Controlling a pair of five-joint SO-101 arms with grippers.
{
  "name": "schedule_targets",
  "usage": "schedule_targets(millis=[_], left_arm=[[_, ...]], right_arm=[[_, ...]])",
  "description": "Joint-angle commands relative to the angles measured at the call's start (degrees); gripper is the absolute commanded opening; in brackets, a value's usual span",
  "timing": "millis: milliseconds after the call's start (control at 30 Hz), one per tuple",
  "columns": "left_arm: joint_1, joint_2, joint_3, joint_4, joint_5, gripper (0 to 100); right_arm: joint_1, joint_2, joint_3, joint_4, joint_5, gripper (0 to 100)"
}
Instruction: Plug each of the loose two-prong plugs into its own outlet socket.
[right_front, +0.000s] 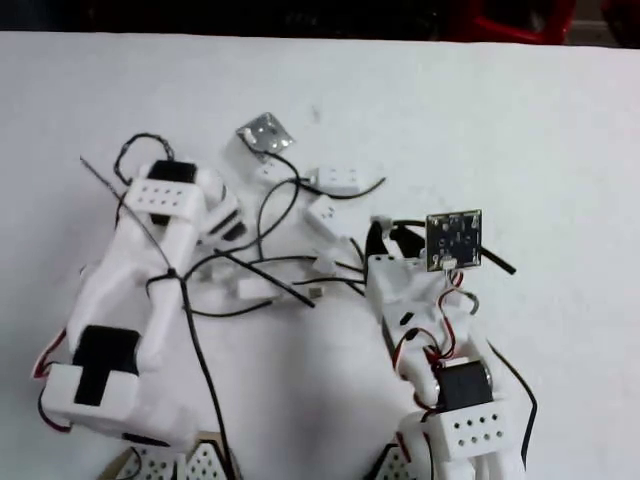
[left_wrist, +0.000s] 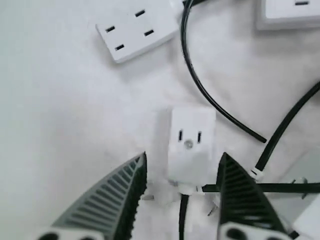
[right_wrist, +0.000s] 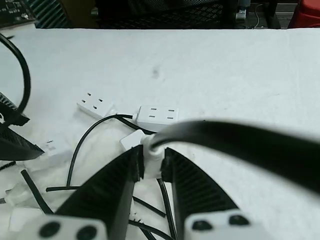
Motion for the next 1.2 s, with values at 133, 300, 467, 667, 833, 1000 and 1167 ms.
schedule_targets(millis=[133,300,467,667,833,1000,1167], left_arm=[[-2.0,-11.5,0.4,1.0,0.8,24],[-1.9,-11.6,2.7,0.8,0.7,23],[-1.6,-10.2,8.8,-7.1,0.5,20],[-1.7,0.8,5.5,-9.8,0.8,20],[-2.1,9.8,-1.0,-9.8,0.9,20],[-4.5,13.0,-7.0,-9.8,1.0,10],[-6.7,13.2,-10.1,-9.1,0.9,5]], right_arm=[[0.3,0.2,-0.4,-1.2,-0.1,1.7],[0.3,0.2,-0.4,-1.2,-0.1,1.7],[0.3,0.2,-0.4,-1.1,-0.1,1.7],[0.2,0.2,-0.4,-1.0,-0.1,1.7],[0.2,0.2,-0.4,-0.9,-0.1,1.7],[0.2,0.2,-0.4,-0.9,-0.1,1.7],[0.2,0.2,-0.4,-0.9,-0.1,1.7]])
